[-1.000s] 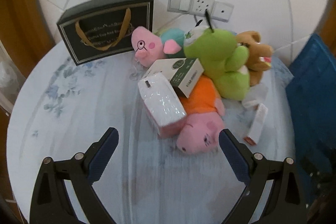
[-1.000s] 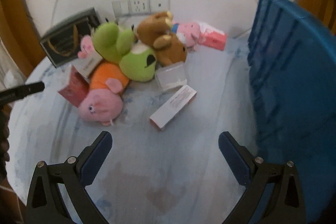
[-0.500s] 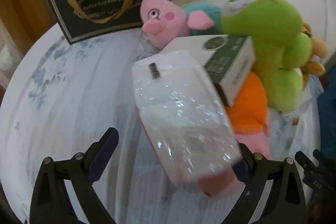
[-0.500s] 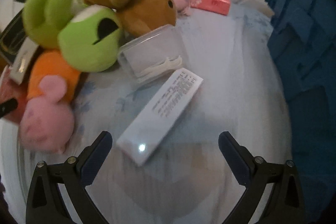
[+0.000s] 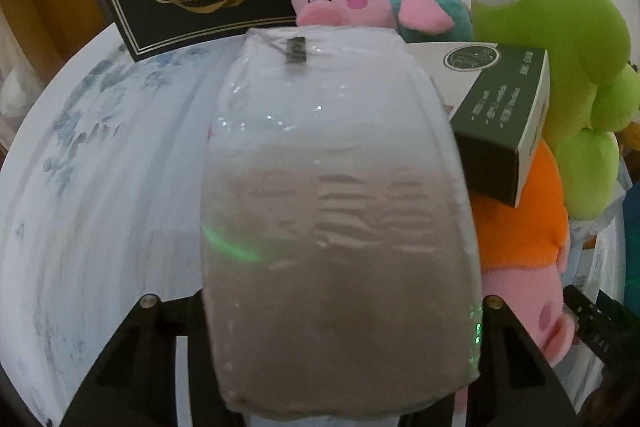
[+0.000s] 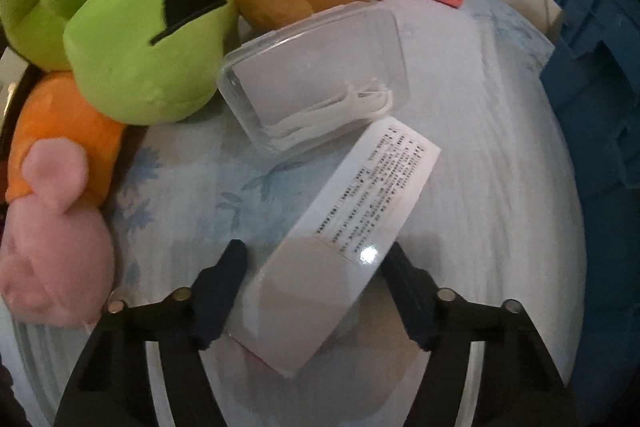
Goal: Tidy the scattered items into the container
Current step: 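Grasp the wrapped white box with left tool while right tool grasps white carton, then lift and carry both boxes over the blue crate with both tools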
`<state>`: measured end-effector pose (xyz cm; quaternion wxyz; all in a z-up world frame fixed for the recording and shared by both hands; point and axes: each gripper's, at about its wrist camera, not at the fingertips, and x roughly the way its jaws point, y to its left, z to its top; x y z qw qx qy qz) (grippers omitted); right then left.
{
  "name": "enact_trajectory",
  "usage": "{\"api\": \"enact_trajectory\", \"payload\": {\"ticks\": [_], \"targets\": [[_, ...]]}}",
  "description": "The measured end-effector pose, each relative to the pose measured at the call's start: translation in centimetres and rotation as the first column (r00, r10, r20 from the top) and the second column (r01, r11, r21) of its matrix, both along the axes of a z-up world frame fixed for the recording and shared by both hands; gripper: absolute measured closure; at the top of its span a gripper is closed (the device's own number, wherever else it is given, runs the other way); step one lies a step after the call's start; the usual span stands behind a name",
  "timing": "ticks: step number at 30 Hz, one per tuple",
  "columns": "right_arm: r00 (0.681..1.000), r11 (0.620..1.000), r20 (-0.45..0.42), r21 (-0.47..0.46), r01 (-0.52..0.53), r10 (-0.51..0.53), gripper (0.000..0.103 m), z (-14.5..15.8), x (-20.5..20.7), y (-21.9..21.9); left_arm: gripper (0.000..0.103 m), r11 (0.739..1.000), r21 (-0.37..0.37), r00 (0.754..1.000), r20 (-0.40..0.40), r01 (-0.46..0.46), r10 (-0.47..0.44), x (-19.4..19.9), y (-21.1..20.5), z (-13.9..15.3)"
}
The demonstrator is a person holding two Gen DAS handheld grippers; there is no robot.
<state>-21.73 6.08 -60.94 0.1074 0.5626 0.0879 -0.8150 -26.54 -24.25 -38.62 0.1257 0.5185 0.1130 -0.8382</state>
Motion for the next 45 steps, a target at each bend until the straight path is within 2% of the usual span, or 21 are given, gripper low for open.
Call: {"api": "enact_trajectory", "payload": {"ticks": [4,9,11,16,25,33,45], "targets": [[1.0,1.0,0.014,-0.007,-0.014,0.014,0.048,0.1,1.0,0.1,0.056,1.0,-0.017,1.0,-0.006,0.014,-0.014,1.8,0.0,0.1],[0.998,0.999,0.045,-0.017,-0.046,0.047,0.058,0.2,2.9,0.4,0.056,1.0,0.001,1.0,0.006,0.012,-0.012,3.8,-0.4,0.1],[0.996,0.998,0.063,-0.028,-0.06,0.062,0.059,0.2,3.9,0.7,0.057,1.0,0.0,1.0,0.01,-0.007,0.007,4.7,-0.3,0.3],[0.99,0.995,0.108,-0.047,-0.087,0.092,0.06,0.7,7.2,1.4,0.057,1.0,0.007,1.0,0.025,0.015,-0.015,7.3,-0.1,0.6],[0.981,0.99,0.144,-0.072,-0.122,0.131,0.061,3.2,13.2,3.3,0.057,1.0,0.011,0.999,0.021,0.029,-0.029,12.5,-0.3,2.8],[0.982,0.985,0.096,-0.084,-0.152,0.16,0.061,7.7,17.1,4.2,0.057,0.999,0.022,0.999,0.004,0.044,-0.044,16.4,0.4,5.5],[0.982,0.97,-0.027,-0.156,-0.188,0.186,0.061,16.3,22.2,5.7,0.057,0.997,-0.02,0.994,-0.08,0.075,-0.076,20.8,1.2,13.0]]}}
